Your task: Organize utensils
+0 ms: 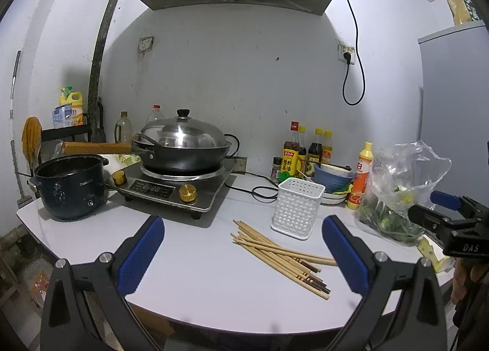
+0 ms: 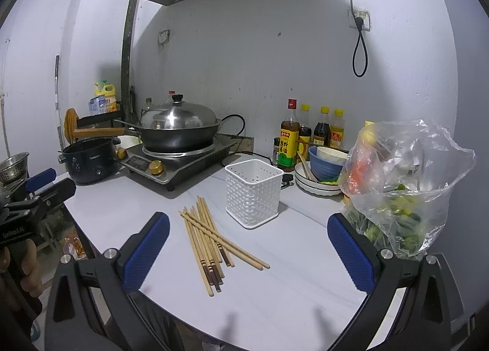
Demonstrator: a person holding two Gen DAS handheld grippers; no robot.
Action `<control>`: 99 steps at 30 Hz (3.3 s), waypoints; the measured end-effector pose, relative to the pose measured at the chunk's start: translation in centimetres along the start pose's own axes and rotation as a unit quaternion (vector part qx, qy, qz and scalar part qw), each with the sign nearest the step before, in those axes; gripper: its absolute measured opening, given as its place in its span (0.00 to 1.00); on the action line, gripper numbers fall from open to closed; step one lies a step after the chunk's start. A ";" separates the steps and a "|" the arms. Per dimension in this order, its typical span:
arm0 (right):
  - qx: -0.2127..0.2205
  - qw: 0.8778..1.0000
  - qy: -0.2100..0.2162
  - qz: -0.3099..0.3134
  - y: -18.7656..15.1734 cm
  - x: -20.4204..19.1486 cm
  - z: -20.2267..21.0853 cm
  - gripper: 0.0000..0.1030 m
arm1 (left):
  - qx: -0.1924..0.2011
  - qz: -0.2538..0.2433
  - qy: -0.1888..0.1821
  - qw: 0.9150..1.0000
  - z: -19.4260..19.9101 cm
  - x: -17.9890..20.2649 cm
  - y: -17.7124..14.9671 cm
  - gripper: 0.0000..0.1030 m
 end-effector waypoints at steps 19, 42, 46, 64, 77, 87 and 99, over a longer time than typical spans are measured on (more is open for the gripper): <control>0.013 1.000 0.000 0.003 0.5 0.1 1.2 1.00 | 0.014 -0.002 -0.003 1.000 1.2 0.2 0.6 1.00; 0.019 1.000 0.002 0.004 0.7 0.2 1.7 1.00 | 0.015 -0.003 -0.001 1.000 1.6 0.4 1.0 1.00; 0.018 1.000 0.005 0.003 0.9 0.4 1.4 1.00 | 0.010 -0.004 0.006 1.000 0.9 0.3 1.4 1.00; -0.008 1.000 0.014 -0.004 2.0 1.9 -5.1 1.00 | -0.024 -0.012 0.022 0.999 -4.8 0.3 2.0 1.00; -0.036 0.999 0.020 -0.007 2.2 3.1 -10.5 1.00 | -0.057 -0.009 0.030 0.998 -9.7 -0.2 1.3 1.00; -0.062 0.998 0.025 -0.006 1.2 3.6 -14.0 1.00 | -0.089 -0.003 0.031 0.996 -13.4 -0.1 -0.4 1.00; -0.106 0.994 0.035 -0.007 -1.2 4.2 -18.6 1.00 | -0.140 0.002 0.040 0.989 -17.7 -0.6 -3.6 1.00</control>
Point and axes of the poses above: each gripper's, at about its wrist camera, not at the fingertips, and z roughly against the way its jaws point, x to its right, y to its top, the point moved 3 cm from there along -z, roughly the way its jaws point, and after that the axes turned 5 degrees about z, right-handed, at the moved point
